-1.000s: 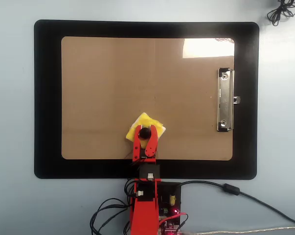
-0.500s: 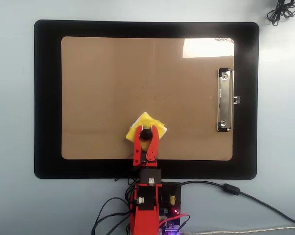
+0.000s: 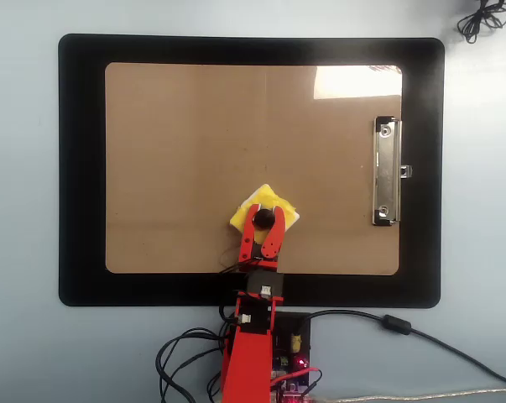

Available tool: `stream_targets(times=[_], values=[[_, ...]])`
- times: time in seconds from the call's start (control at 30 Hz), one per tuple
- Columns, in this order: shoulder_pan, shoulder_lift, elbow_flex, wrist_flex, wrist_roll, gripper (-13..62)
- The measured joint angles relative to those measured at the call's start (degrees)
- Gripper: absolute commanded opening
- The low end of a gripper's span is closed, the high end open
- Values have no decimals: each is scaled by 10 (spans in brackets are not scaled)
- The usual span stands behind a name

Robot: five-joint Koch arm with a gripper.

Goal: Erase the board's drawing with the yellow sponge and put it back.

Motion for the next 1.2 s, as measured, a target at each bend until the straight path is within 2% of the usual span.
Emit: stream_targets(times=[0.13,0.37,0.47,0.63,0.8,1.0,1.1,1.2], values=[[-83,-14,-13,0,0,-82],[-113,-87,-65,-12,-51,-82],[-99,-91,-63,-18,-52,-82],[-5,-91,-64,-18,-17,-82],[-11,-102,-85,-16,11,-82],[-28,-197,-201,-18,16,-82],[-27,-175,-154,-37,15,-82],[-27,-51,-9,-40,16,-82]])
